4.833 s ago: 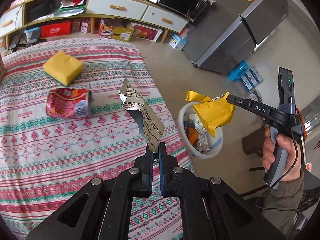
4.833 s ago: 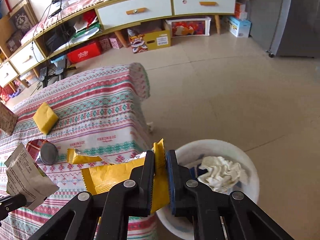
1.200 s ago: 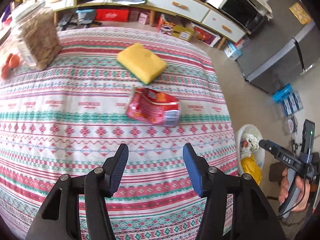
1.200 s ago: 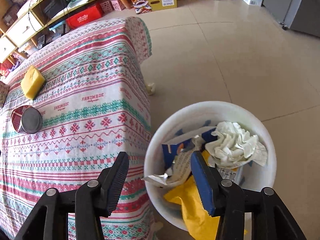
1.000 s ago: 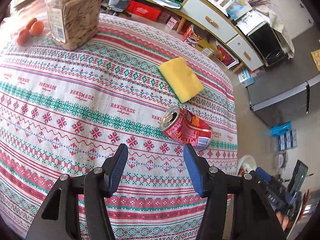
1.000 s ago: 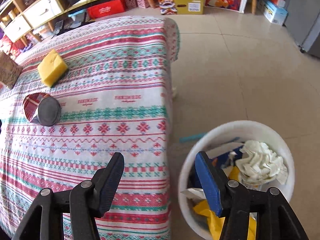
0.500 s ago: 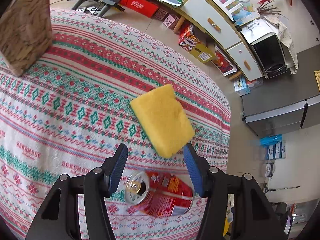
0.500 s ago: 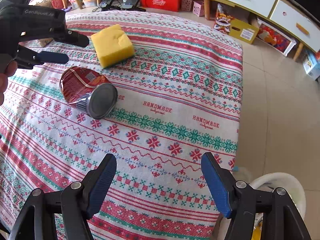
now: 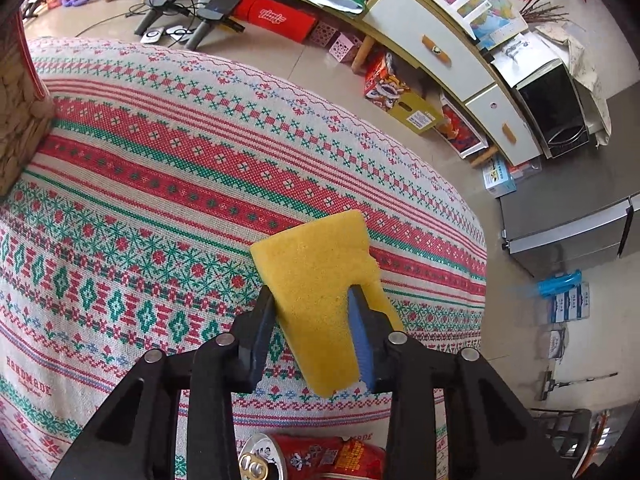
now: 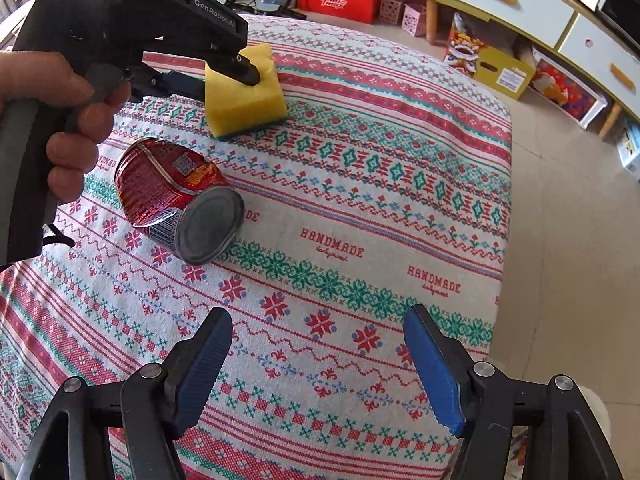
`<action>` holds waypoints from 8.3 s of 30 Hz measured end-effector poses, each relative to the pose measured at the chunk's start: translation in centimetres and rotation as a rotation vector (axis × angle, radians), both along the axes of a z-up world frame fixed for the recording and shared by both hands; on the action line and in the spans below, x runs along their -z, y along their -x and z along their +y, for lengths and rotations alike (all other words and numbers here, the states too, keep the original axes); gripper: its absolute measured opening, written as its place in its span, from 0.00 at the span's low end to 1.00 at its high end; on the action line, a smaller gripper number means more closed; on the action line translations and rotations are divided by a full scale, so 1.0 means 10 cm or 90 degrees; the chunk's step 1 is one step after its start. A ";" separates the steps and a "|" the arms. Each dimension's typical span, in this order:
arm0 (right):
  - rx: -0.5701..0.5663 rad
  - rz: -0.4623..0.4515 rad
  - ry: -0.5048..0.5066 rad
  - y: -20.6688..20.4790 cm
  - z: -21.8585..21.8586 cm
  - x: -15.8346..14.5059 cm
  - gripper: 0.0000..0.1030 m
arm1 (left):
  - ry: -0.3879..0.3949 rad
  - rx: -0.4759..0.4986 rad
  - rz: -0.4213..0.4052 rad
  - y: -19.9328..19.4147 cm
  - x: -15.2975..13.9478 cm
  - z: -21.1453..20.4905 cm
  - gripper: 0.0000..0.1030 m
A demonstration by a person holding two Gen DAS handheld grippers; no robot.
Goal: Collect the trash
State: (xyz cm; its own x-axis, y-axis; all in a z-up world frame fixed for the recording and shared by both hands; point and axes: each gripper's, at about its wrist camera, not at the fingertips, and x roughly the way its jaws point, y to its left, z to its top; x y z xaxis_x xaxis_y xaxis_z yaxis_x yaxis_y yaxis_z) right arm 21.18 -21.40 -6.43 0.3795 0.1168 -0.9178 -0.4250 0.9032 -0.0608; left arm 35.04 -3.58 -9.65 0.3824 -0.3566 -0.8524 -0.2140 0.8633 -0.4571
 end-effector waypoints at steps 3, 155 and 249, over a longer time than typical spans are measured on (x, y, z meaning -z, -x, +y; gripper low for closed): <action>-0.015 -0.006 -0.001 -0.03 0.11 0.02 0.72 | -0.010 0.012 -0.013 0.09 -0.07 0.09 0.24; 0.412 -0.176 -0.096 2.52 -1.19 -0.69 0.91 | -0.235 0.233 -0.193 3.52 -0.91 -1.15 0.73; 0.434 -0.190 -0.029 2.55 -1.01 -0.65 0.92 | -0.216 0.260 -0.224 3.64 -0.89 -1.18 0.76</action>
